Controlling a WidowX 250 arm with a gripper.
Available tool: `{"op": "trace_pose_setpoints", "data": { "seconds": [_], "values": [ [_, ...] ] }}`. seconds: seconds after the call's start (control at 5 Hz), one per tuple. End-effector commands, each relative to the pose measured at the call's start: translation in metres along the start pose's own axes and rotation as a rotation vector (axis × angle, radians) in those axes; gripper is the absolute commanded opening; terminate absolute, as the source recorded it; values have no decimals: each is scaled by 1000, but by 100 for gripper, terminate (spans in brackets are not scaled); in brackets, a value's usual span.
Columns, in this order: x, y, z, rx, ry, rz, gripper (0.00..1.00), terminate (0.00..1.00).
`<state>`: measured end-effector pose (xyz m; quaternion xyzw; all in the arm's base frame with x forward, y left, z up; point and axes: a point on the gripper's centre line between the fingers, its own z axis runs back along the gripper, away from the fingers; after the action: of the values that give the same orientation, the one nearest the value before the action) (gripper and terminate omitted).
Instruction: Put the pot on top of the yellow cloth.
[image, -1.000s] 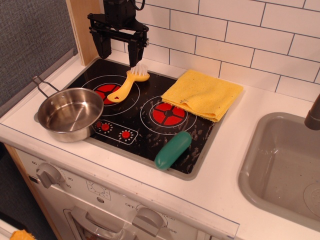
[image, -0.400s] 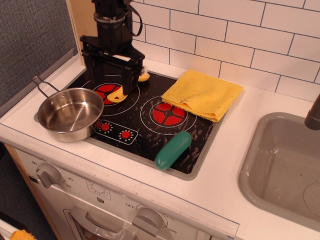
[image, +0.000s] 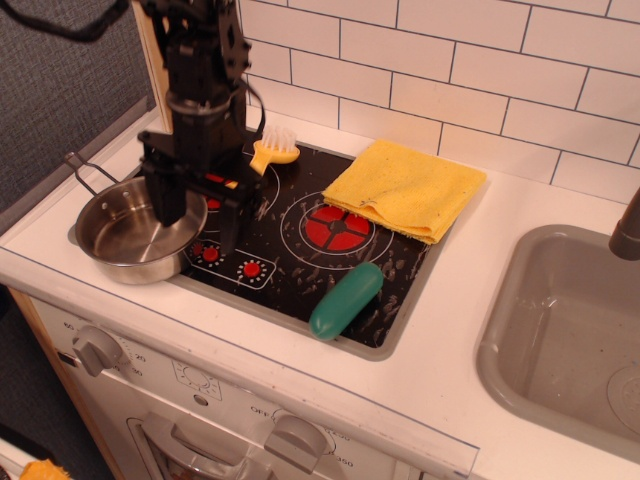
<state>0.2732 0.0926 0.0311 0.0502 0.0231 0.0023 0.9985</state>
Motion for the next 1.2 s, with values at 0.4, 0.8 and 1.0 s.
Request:
{"op": "trace_pose_setpoints", "data": {
  "seconds": [0.4, 0.8, 1.0],
  "values": [
    [-10, 7, 1, -7, -48, -16, 0, 0],
    [-12, -4, 19, -20, -89, -66, 0, 0],
    [11, -31, 42, -14, -145, -142, 0, 0]
  ]
}}
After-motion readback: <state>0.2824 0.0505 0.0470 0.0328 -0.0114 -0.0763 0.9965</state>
